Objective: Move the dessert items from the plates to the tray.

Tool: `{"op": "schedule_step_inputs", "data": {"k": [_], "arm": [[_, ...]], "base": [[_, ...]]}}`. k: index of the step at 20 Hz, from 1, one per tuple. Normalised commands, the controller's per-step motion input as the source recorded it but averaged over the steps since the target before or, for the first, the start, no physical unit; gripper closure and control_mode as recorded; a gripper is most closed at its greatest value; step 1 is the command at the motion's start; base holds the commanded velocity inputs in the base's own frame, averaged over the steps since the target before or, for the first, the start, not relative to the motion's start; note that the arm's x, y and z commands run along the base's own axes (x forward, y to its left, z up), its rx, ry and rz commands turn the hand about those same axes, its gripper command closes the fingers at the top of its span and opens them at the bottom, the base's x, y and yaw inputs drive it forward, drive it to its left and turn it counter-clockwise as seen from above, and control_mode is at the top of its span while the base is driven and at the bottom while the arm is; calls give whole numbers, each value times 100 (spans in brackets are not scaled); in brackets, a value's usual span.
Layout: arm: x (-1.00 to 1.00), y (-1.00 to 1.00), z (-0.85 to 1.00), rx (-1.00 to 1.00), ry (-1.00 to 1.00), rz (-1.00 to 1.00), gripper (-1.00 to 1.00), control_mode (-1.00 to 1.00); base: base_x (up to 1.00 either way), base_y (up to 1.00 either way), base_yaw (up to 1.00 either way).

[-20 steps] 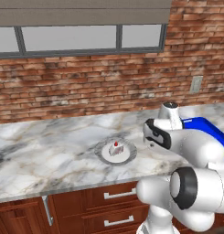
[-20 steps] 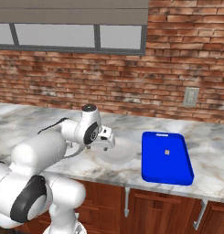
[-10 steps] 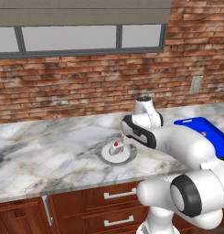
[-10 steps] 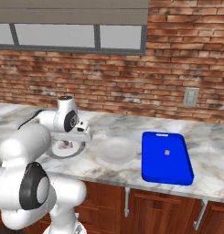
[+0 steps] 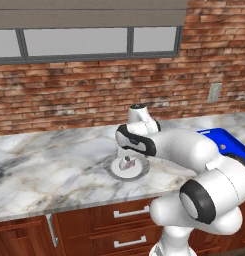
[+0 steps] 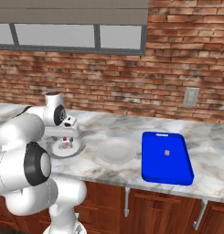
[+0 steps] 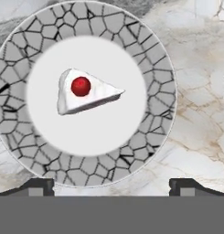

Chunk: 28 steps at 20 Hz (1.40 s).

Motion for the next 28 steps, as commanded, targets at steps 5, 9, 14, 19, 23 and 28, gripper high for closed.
{"op": "schedule_step_inputs", "data": {"k": [5, 9, 14, 19, 23, 28], "arm": [[22, 36, 0, 0, 1, 0, -100, -100], [28, 19, 0, 4, 2, 0, -100, -100], [20, 27, 0, 5, 2, 0, -100, -100], [8, 32, -3, 2, 1, -1, -100, -100], [10, 0, -21, 1, 0, -8, -100, -100], [4, -8, -12, 1, 0, -17, -100, -100]], "base": [[0, 0, 0], [0, 0, 0], [0, 0, 0], [0, 0, 0], [0, 0, 0], [0, 0, 0]]}}
